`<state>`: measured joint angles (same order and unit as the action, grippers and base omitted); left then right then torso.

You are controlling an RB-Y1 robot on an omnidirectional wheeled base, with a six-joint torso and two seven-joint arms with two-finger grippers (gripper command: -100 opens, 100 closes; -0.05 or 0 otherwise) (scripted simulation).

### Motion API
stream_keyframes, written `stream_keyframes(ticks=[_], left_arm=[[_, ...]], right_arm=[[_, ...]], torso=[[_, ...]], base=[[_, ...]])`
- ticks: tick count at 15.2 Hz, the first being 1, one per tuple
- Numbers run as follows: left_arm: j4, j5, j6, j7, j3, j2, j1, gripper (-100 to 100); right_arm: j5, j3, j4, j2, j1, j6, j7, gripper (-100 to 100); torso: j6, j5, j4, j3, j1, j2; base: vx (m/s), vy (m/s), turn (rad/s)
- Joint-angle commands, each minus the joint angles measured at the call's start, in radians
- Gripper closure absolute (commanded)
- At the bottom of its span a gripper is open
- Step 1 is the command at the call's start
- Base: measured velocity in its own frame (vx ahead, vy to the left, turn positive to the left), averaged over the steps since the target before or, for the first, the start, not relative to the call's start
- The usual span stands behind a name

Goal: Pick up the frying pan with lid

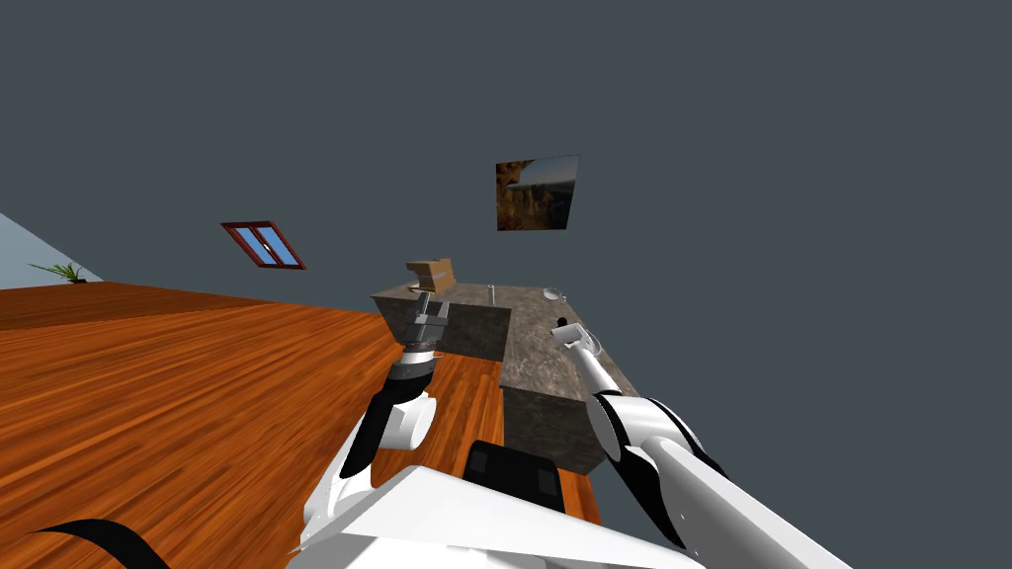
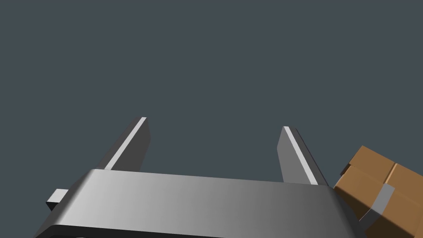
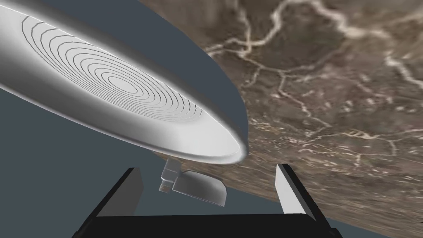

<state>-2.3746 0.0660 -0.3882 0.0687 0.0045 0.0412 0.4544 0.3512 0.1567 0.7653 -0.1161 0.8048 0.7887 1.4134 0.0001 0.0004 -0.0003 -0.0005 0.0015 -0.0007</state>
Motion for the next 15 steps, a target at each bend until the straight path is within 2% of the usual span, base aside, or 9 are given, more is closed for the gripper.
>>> stream_keyframes(ticks=[1, 3, 4, 5, 6, 8, 10, 12, 15], left_arm=[[0.0, 0.0, 0.0, 0.0, 0.0, 0.0, 0.0, 0], [0.0, 0.0, 0.0, 0.0, 0.0, 0.0, 0.0, 0], [0.0, 0.0, 0.0, 0.0, 0.0, 0.0, 0.0, 0], [0.0, 0.0, 0.0, 0.0, 0.0, 0.0, 0.0, 0], [0.0, 0.0, 0.0, 0.0, 0.0, 0.0, 0.0, 0], [0.0, 0.0, 0.0, 0.0, 0.0, 0.0, 0.0, 0], [0.0, 0.0, 0.0, 0.0, 0.0, 0.0, 0.0, 0], [0.0, 0.0, 0.0, 0.0, 0.0, 0.0, 0.0, 0], [0.0, 0.0, 0.0, 0.0, 0.0, 0.0, 0.0, 0]], right_arm=[[0.015, 0.007, -0.05, 0.004, 0.05, 0.047, 0.046, -100], [0.015, 0.007, -0.069, 0.004, 0.05, 0.047, 0.046, -100], [0.026, 0.012, -0.108, 0.006, 0.086, 0.081, 0.081, -100], [0.026, 0.012, -0.114, 0.006, 0.086, 0.081, 0.081, -100], [0.037, 0.018, -0.147, 0.009, 0.12, 0.113, 0.114, -100], [0.046, 0.022, -0.182, 0.012, 0.15, 0.142, 0.143, -100], [0.046, 0.022, -0.195, 0.012, 0.15, 0.142, 0.143, -100], [0.061, 0.03, -0.259, 0.018, 0.201, 0.191, 0.192, -100], [0.068, 0.034, -0.285, 0.02, 0.221, 0.21, 0.212, -100]], torso=[[0.0, 0.0, 0.0, 0.0, 0.0, 0.0], [0.0, 0.0, 0.0, 0.0, 0.0, 0.0], [0.0, 0.0, 0.0, 0.0, -0.001, 0.0], [0.0, 0.0, 0.0, 0.0, -0.001, 0.0], [0.0, 0.0, 0.0, 0.0, -0.001, 0.0], [0.0, 0.0, 0.0, 0.0, 0.0, 0.0], [0.0, 0.0, 0.0, 0.0, 0.0, 0.0], [0.0, 0.0, 0.0, 0.0, -0.001, 0.0], [0.0, 0.0, 0.0, 0.0, -0.001, 0.001]], base=[[0.004, 0.012, -0.023], [0.004, 0.01, -0.012], [0.003, 0.009, -0.019], [0.004, 0.01, -0.017], [0.004, 0.013, -0.024], [0.005, 0.013, -0.021], [0.005, 0.01, -0.011], [0.003, 0.008, -0.021], [-0.001, 0.007, -0.019]])
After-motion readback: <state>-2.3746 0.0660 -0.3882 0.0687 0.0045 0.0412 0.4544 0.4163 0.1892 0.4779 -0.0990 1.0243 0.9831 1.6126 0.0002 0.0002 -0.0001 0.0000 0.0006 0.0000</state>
